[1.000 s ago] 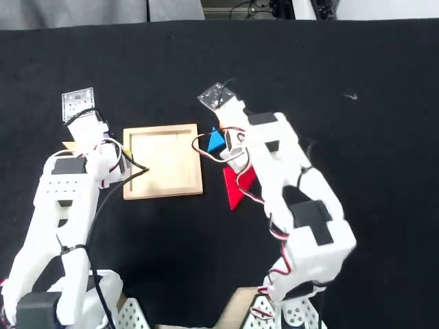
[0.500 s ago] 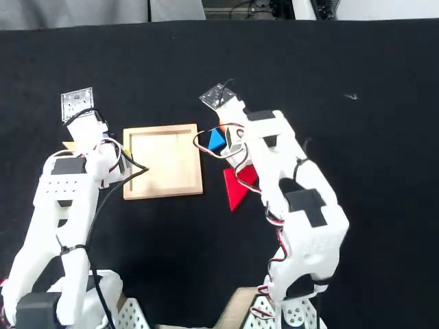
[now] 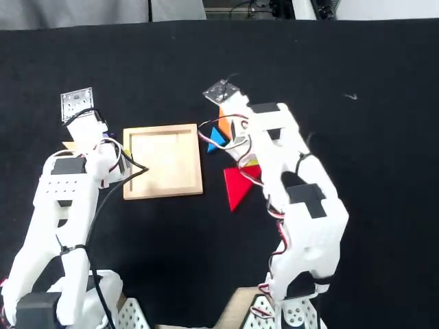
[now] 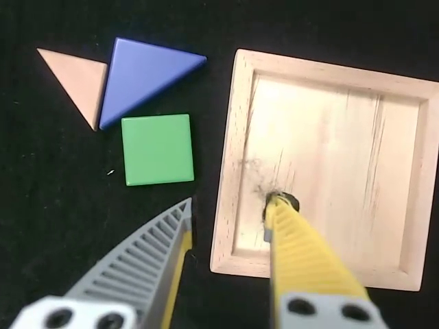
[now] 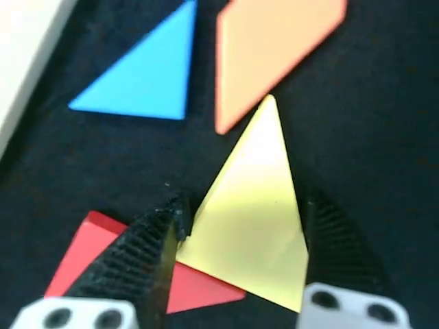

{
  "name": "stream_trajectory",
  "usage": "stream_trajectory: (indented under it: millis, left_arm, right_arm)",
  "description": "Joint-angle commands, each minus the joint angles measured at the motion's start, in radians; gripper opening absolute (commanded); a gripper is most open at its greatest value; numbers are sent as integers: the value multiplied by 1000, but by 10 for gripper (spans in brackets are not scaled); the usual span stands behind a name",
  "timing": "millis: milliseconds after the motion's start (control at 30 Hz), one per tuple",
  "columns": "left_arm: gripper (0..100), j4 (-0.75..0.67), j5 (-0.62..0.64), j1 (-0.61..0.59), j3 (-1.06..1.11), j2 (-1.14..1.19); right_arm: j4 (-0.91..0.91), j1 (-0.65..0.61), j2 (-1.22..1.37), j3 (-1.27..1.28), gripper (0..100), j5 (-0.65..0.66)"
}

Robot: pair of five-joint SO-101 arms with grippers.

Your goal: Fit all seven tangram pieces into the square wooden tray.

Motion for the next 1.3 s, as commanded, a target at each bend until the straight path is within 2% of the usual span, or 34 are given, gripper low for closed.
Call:
stream_trajectory:
  millis: [0, 133, 533, 700, 867, 1000, 1133, 1267]
  left_arm:
    - [180, -8, 6, -8, -12, -3]
    - [180, -8, 6, -5, -12, -3]
    - [180, -11, 6, -4, -12, -3]
    - [180, -14, 6, -7, -10, -3]
    - [180, -12, 6, -13, -12, -3]
    - [182, -9, 6, -13, -13, -3]
    - [184, -8, 8, -13, -13, -3]
    - [185, -8, 8, -13, -13, -3]
  right_arm:
    - [9, 84, -1, -44, 255, 8]
    - [9, 138, -2, -54, 252, -2]
    - [44, 308, -15, -183, 253, -207]
    - [178, 273, -131, -157, 255, -132]
    - [164, 169, -245, 10, 256, 15]
    - [121, 176, -214, 31, 257, 17]
    - [129, 212, -128, -16, 334, 17]
    - [127, 235, -62, -62, 343, 17]
